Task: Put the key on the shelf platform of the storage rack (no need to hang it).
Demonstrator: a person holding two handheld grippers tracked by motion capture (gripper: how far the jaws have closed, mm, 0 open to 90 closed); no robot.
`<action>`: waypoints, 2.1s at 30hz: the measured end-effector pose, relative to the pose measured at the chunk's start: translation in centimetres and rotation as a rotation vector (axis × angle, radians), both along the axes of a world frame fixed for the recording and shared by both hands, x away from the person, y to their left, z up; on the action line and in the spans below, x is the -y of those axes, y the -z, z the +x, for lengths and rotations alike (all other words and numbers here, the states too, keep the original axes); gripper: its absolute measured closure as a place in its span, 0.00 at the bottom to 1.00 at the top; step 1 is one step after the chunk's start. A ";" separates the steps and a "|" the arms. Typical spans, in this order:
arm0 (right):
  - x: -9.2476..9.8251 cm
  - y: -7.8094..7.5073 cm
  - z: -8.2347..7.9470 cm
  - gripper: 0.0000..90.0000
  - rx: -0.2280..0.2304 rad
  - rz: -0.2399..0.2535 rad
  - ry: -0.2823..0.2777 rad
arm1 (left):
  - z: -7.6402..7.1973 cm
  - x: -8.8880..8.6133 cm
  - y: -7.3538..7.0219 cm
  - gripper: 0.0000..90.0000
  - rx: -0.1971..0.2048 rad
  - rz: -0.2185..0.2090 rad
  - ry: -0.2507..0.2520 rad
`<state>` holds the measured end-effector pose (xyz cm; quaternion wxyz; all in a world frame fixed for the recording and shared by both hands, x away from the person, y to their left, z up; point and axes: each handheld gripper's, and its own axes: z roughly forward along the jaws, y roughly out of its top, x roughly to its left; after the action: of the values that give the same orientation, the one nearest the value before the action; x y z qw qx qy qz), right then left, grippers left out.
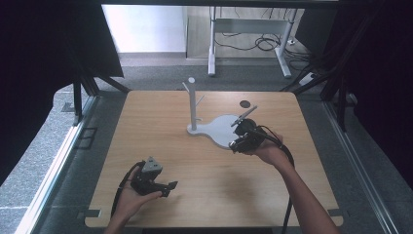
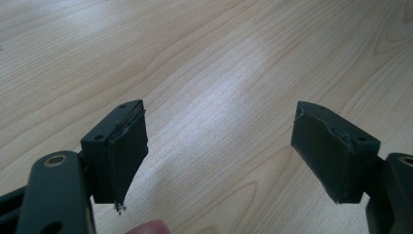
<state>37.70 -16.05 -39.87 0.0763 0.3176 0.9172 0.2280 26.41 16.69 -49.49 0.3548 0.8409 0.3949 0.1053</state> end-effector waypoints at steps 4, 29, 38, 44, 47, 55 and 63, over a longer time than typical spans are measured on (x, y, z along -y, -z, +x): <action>-0.3 0.0 0.5 0.75 -0.003 -0.001 0.006 | 0.0 -0.1 0.0 0.24 0.001 0.000 -0.002; -1.0 0.0 3.3 0.75 -0.016 -0.014 0.023 | 0.1 -0.3 -0.1 0.24 -0.001 0.001 -0.003; -0.9 0.6 4.2 0.75 -0.031 -0.013 0.045 | 0.1 -0.3 0.0 0.24 -0.002 0.003 -0.002; -0.9 0.6 5.0 0.75 -0.037 -0.014 0.056 | 0.1 -0.3 0.0 0.24 -0.001 0.003 -0.002; -0.9 0.6 5.4 0.75 -0.038 -0.011 0.065 | 0.1 -0.2 0.0 0.24 -0.002 0.004 -0.002; -1.3 0.8 6.6 0.75 -0.043 0.000 0.089 | 0.1 -0.2 -0.1 0.24 0.000 0.001 0.000; -1.4 1.7 7.9 0.75 -0.058 0.008 0.108 | 0.1 -0.3 -0.1 0.24 0.001 -0.001 -0.002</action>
<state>45.55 -14.68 -41.57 0.0605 0.3736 0.8997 0.2177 26.53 17.00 -49.44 0.3554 0.8401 0.3959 0.1058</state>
